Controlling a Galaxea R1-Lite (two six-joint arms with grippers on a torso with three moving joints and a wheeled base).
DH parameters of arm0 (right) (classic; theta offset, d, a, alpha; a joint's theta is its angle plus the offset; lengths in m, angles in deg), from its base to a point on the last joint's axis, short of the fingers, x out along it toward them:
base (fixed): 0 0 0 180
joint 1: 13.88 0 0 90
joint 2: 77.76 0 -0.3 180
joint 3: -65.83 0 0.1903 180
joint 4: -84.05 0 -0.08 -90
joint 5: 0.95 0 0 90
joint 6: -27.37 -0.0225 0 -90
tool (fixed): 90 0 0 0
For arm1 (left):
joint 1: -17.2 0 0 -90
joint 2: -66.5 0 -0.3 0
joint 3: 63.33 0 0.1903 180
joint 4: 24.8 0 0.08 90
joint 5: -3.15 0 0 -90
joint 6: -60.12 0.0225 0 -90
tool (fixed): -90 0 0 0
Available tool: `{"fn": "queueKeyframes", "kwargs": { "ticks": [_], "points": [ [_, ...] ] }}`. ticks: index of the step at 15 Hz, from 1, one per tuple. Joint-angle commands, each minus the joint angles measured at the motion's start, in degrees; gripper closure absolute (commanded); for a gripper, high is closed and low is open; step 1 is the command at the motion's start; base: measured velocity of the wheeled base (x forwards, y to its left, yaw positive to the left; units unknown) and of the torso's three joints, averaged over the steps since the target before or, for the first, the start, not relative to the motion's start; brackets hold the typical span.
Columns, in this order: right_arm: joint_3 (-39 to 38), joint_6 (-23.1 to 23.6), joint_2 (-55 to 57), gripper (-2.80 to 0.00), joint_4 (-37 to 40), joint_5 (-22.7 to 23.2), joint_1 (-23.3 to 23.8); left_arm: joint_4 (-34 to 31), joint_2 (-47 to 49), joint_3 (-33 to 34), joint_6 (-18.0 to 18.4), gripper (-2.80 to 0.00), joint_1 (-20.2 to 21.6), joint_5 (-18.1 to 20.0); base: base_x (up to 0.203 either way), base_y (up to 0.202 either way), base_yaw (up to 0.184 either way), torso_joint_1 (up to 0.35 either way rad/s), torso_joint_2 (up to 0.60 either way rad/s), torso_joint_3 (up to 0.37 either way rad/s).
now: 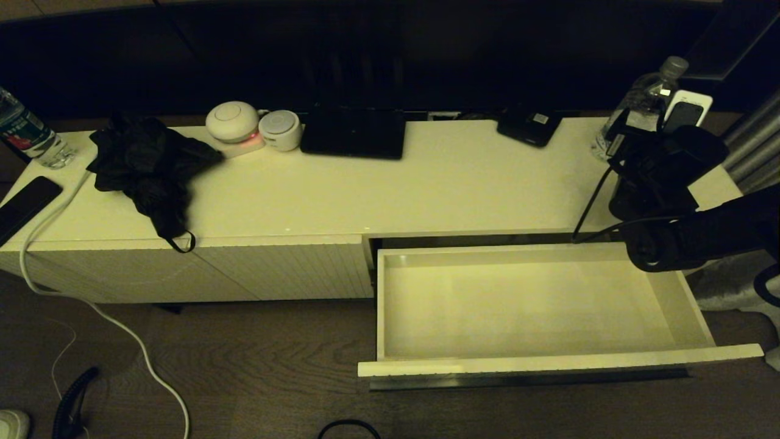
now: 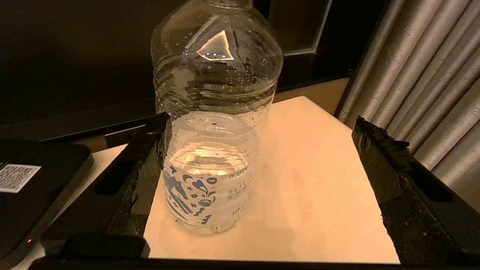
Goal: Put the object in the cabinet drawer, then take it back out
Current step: Put the mineral water in the drawer
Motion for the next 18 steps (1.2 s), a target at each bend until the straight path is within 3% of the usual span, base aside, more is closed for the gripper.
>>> {"fn": "queueKeyframes", "kwargs": {
  "ticks": [1, 18],
  "points": [
    [-0.3, -0.2, -0.2, -2.80, -0.5, -0.3, 0.0, 0.0, -0.1, 0.1, 0.0, 0.00, 0.0, 0.0, 0.000, 0.000, 0.000, 0.000, 0.00, 0.000],
    [-1.6, -0.6, -0.7, -2.80, -0.5, -0.4, 0.2, 0.0, -0.1, 0.1, 0.0, 0.00, 0.0, 0.0, 0.000, 0.000, 0.000, 0.000, 0.00, 0.000]
  ]
}}
